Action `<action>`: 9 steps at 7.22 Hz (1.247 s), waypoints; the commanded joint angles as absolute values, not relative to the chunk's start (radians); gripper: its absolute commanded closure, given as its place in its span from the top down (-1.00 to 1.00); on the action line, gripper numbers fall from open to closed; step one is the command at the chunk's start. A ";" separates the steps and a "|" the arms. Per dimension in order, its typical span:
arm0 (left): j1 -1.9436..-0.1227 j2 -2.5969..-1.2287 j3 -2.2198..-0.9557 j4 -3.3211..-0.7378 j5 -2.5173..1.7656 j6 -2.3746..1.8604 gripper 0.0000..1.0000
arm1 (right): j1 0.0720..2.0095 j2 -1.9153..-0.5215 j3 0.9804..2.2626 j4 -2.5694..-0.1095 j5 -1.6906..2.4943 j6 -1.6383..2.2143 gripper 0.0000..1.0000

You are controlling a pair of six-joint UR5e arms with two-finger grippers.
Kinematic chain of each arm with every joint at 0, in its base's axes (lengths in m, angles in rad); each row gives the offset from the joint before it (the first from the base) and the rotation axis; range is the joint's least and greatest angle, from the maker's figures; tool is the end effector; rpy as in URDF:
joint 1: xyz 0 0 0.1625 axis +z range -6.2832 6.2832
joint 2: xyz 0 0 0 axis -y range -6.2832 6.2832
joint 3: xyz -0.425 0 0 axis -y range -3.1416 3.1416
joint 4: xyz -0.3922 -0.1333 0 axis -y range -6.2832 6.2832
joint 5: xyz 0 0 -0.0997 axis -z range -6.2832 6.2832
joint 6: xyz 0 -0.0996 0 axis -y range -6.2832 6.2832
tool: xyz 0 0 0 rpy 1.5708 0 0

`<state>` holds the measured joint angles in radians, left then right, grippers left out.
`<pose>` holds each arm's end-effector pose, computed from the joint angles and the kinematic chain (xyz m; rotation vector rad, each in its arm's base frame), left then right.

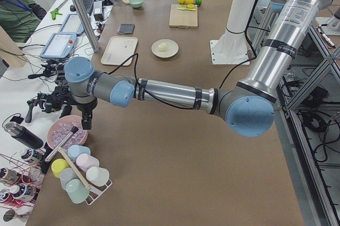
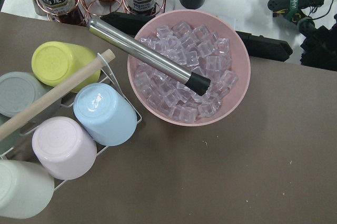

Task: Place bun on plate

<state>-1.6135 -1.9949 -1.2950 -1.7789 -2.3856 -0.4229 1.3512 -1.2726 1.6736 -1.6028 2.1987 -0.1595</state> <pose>-0.0898 -0.6768 0.5211 0.1786 0.8575 -0.2904 -0.0595 -0.6097 0.4549 0.3412 -0.6371 -0.4784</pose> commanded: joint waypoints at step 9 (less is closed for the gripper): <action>-1.635 -1.988 -1.296 -1.749 -2.398 -0.422 0.96 | 1.428 -1.308 1.641 -1.605 2.258 -0.224 1.00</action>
